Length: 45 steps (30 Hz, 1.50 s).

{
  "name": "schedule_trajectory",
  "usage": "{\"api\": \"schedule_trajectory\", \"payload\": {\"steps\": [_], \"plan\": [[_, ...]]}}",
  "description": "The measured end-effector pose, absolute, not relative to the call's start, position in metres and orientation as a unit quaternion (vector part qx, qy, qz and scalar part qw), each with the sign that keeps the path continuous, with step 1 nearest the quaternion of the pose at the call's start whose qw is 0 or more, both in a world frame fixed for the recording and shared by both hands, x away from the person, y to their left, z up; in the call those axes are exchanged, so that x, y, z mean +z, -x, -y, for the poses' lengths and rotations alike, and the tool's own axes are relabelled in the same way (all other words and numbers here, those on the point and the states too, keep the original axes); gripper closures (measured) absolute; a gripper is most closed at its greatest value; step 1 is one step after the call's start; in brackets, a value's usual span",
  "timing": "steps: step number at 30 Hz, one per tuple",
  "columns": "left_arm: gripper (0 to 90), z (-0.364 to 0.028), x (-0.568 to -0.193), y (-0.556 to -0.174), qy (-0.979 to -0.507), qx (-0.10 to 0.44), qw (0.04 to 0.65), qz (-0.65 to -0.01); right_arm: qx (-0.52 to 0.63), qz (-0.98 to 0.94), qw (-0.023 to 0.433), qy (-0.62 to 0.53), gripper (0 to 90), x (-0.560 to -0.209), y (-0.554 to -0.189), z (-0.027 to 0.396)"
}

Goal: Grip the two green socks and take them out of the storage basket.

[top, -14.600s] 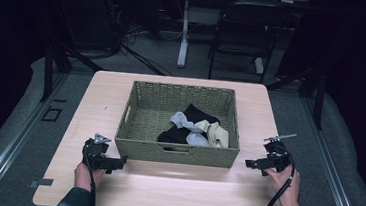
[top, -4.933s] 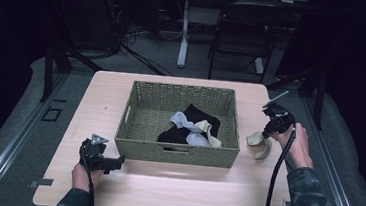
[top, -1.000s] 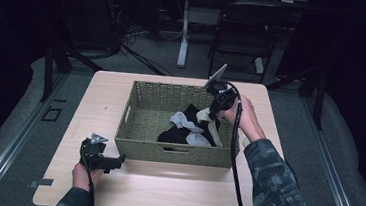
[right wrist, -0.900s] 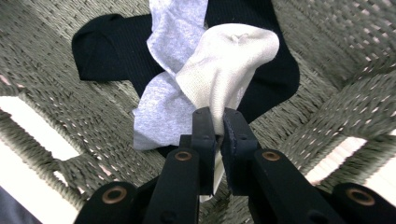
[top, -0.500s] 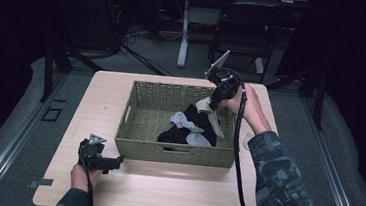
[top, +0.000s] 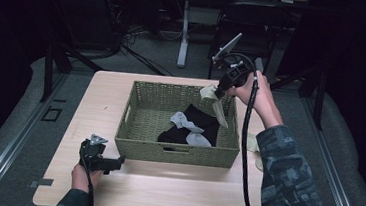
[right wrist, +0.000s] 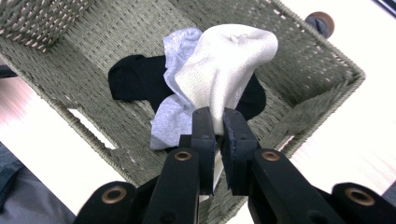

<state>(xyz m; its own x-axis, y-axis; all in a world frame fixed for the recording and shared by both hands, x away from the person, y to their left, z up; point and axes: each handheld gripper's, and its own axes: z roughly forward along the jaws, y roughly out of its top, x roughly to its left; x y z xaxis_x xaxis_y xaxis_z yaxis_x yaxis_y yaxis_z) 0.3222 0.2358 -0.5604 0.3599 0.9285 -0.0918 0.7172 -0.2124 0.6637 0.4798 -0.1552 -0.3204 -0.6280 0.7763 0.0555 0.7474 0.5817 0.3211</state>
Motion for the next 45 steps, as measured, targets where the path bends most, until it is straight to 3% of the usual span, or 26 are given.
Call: {"api": "schedule_trajectory", "payload": {"steps": [13, 23, 34, 45], "plan": [[0.0, -0.236, -0.56, -0.322, -0.761, 0.165, 0.318, -0.54, 0.178, -0.876, 0.061, -0.444, 84.6, -0.302, -0.474, 0.179], [0.0, -0.236, -0.56, -0.322, -0.762, 0.166, 0.316, -0.54, 0.179, -0.86, 0.082, -0.47, 84.4, -0.29, -0.462, 0.225], [0.0, -0.236, -0.56, -0.322, -0.762, 0.168, 0.315, -0.54, 0.181, -0.832, 0.087, -0.517, 84.4, -0.305, -0.45, 0.279], [0.0, -0.236, -0.56, -0.322, -0.762, 0.169, 0.314, -0.541, 0.172, -0.821, 0.076, -0.538, 84.4, -0.336, -0.449, 0.3]]}}
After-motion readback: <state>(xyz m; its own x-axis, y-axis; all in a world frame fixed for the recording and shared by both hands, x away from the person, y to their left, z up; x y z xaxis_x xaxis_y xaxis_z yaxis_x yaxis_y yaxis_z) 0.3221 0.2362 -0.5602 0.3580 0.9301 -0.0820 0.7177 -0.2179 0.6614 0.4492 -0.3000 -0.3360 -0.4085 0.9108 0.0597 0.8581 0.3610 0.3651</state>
